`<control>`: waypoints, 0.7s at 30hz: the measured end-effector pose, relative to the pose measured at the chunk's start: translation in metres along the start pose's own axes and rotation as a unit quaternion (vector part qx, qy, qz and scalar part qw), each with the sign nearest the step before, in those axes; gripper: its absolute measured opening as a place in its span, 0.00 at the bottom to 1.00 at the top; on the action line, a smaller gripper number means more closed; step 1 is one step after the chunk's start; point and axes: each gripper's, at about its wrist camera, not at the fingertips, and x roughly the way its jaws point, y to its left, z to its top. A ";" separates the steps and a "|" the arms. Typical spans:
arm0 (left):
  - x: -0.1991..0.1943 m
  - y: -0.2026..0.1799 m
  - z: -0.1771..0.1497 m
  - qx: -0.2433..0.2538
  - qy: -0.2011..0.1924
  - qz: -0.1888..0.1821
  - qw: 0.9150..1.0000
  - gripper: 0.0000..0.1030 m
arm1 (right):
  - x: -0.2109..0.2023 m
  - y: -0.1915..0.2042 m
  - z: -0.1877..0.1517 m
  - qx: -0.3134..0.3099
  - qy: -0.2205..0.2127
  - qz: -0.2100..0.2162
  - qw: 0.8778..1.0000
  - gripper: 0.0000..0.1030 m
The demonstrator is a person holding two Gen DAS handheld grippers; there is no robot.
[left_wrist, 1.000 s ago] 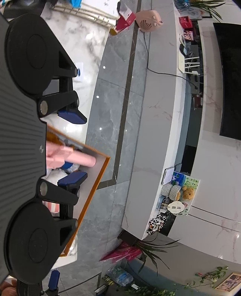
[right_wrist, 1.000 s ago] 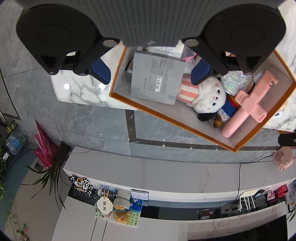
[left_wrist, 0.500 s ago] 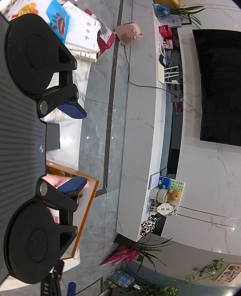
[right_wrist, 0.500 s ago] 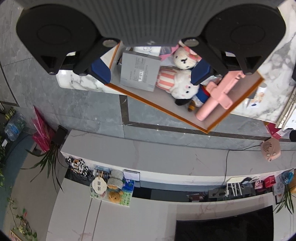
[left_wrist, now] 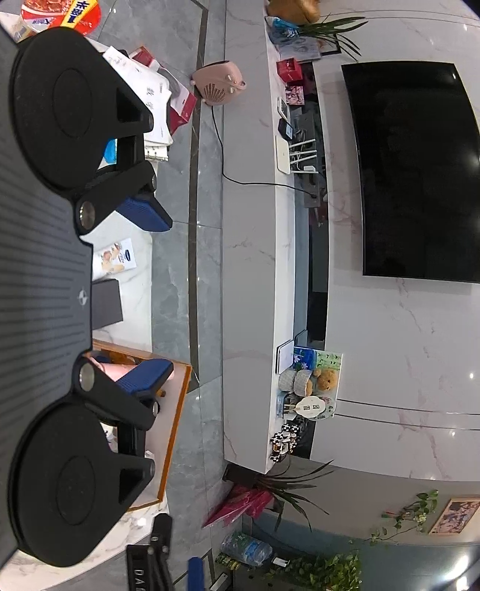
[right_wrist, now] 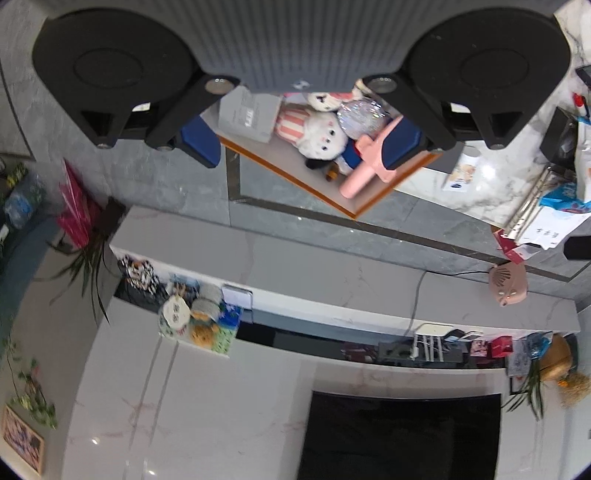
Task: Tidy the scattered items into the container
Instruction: 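Withdraw both tools from the orange box toward the remaining table items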
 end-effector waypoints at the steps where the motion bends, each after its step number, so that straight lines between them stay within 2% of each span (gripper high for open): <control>1: -0.001 0.003 -0.002 0.000 0.002 0.002 1.000 0.87 | -0.003 0.006 0.002 -0.005 -0.003 0.003 1.000 0.92; 5: -0.006 0.016 -0.011 0.007 -0.003 0.002 1.000 0.87 | -0.018 0.029 0.009 -0.029 -0.018 0.018 0.999 0.92; 10: -0.003 0.040 -0.012 -0.013 -0.003 0.007 1.000 0.87 | -0.024 0.063 0.022 -0.062 -0.027 0.036 0.997 0.93; 21: 0.048 0.086 -0.034 -0.056 0.037 0.012 0.998 0.87 | 0.016 0.138 0.043 -0.109 -0.011 0.079 0.991 0.93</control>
